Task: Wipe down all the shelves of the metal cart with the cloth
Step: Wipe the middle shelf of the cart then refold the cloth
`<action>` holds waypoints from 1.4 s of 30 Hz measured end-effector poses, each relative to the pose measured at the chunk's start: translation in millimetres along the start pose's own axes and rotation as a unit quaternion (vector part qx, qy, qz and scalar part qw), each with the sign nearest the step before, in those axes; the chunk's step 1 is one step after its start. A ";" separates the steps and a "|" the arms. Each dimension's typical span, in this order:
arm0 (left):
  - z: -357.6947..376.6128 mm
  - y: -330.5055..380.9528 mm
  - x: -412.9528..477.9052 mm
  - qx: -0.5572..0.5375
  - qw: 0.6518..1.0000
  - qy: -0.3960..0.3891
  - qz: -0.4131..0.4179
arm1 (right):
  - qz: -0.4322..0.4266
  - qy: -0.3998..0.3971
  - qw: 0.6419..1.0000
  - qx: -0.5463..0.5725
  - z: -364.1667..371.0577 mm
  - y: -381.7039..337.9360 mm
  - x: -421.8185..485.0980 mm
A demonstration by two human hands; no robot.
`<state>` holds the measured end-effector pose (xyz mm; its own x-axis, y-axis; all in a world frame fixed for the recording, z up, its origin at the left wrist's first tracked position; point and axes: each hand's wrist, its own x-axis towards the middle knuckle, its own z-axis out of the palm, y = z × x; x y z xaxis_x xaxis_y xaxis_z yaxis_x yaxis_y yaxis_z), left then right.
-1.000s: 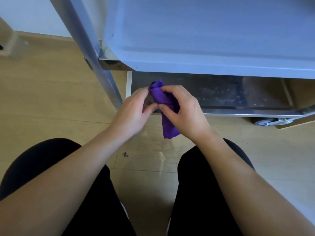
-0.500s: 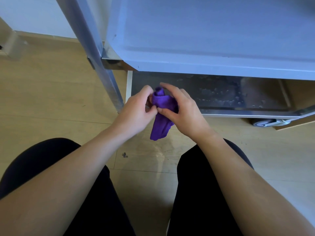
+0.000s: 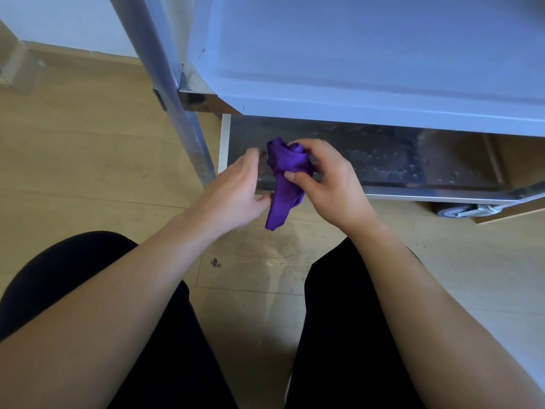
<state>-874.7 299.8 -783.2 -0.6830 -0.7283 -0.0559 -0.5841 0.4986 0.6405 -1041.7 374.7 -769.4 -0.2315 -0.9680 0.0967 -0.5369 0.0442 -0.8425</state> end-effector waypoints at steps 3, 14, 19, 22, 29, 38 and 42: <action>3.0 2.9 -3.2 -0.041 0.998 -0.056 -0.009 | 0.049 -0.003 0.996 0.074 -2.4 -1.1 -1.1; 2.0 8.5 -4.9 -0.102 0.995 0.011 -0.004 | 0.164 0.040 0.976 0.138 9.5 0.3 1.3; -3.7 9.8 -5.6 -0.061 0.993 0.082 0.059 | 0.206 0.040 0.970 0.124 8.0 3.1 0.5; -10.1 9.5 -5.5 -0.046 0.991 0.093 0.086 | 0.153 -0.016 0.988 0.004 3.8 5.7 -1.7; -13.6 16.4 -8.1 -0.018 0.983 0.063 0.172 | 0.020 -0.109 0.966 -0.232 12.5 15.9 -3.7; -12.8 4.2 -2.7 -0.125 0.991 -0.002 -0.038 | 0.061 -0.080 0.995 -0.008 -1.1 0.3 -6.0; -11.3 2.9 -2.1 -0.173 0.977 -0.094 -0.081 | 0.099 -0.030 0.992 0.067 -6.0 -0.9 -3.8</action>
<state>-870.0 297.4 -772.6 -0.6816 -0.6692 -0.2960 -0.5292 0.1715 0.8310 -1045.3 379.8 -765.8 -0.2701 -0.9569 -0.1067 -0.3720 0.2059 -0.9051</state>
